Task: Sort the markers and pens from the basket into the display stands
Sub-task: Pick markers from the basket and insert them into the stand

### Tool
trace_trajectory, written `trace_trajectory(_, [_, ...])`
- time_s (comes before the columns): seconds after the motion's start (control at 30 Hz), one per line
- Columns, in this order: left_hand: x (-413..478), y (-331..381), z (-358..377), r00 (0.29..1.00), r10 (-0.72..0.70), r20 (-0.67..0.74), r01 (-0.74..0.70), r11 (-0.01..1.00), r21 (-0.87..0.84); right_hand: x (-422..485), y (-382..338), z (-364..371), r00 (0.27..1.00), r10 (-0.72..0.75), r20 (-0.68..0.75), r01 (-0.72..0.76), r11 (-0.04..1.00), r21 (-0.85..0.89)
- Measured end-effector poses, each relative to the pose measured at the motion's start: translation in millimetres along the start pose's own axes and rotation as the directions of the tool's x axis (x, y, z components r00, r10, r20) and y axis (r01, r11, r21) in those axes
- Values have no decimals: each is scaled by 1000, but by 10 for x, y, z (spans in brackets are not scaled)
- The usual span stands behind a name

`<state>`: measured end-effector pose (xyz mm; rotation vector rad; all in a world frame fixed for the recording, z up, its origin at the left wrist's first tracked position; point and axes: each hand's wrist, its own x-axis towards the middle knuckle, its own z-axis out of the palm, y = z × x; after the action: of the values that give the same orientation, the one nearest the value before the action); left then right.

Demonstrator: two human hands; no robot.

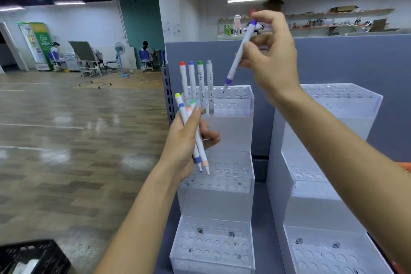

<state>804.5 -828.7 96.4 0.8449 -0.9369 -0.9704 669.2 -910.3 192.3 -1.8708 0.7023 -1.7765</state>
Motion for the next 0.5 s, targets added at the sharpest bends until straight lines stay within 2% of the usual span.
trace_trajectory(0.1, [-1,-17,-16,999,-40,-12,40,999,-24,54,63,36,998,-59,-16,58,996,-67])
trace_trajectory(0.3, [-13,-1,-5,998,-54,-28,54,999,-2,2,154,206,988,-61,141,88,977,-195])
trace_trajectory(0.4, [-22,29,-10,997,-74,-24,71,993,-89,-4,142,232,982,-84,171,122,967,-224])
trace_trajectory(0.5, [-30,29,-13,999,-50,-8,49,995,-88,17,135,234,977,-97,188,145,955,-260])
